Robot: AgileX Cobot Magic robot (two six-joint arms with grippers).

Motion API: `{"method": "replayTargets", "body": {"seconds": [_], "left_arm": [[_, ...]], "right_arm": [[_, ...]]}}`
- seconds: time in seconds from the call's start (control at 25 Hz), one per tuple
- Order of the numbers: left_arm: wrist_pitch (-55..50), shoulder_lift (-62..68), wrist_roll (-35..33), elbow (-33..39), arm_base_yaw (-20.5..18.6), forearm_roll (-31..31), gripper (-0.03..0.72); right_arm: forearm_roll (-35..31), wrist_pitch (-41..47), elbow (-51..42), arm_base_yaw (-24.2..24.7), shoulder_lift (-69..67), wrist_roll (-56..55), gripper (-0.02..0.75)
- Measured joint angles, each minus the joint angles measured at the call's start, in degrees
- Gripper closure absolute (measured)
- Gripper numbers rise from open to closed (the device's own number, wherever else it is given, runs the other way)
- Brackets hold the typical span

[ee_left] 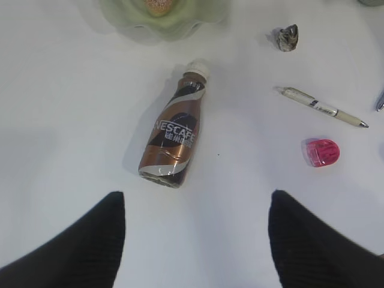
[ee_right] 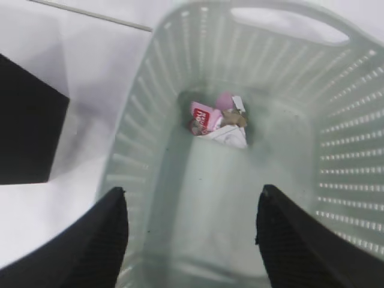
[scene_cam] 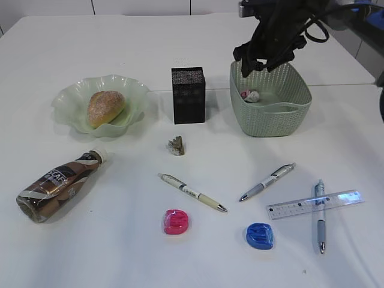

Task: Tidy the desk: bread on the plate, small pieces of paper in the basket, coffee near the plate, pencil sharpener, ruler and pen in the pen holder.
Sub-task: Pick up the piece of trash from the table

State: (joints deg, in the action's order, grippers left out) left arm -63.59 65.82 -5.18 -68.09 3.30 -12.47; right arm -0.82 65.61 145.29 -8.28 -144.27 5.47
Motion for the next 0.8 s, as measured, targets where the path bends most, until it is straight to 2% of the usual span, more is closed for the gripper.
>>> {"method": "replayTargets", "body": {"seconds": [0.24, 0.48, 0.52, 0.72, 0.8], "left_arm": [[0.0, 0.0, 0.0, 0.0, 0.0, 0.0, 0.162], [0.0, 0.0, 0.0, 0.0, 0.0, 0.0, 0.162], [0.0, 0.0, 0.0, 0.0, 0.0, 0.0, 0.162], [0.1, 0.0, 0.0, 0.0, 0.0, 0.0, 0.162], [0.1, 0.0, 0.0, 0.0, 0.0, 0.0, 0.162]], "right_arm": [[-0.2, 4.7, 6.6, -2.6, 0.2, 0.8, 0.211], [-0.2, 5.9, 6.9, -5.1, 1.6, 1.5, 0.209], [-0.3, 6.0, 6.9, -7.5, 1.7, 1.7, 0.209], [-0.4, 6.2, 6.9, -11.8, 1.7, 1.9, 0.209], [-0.4, 6.2, 6.9, -12.0, 1.7, 1.9, 0.209]]}}
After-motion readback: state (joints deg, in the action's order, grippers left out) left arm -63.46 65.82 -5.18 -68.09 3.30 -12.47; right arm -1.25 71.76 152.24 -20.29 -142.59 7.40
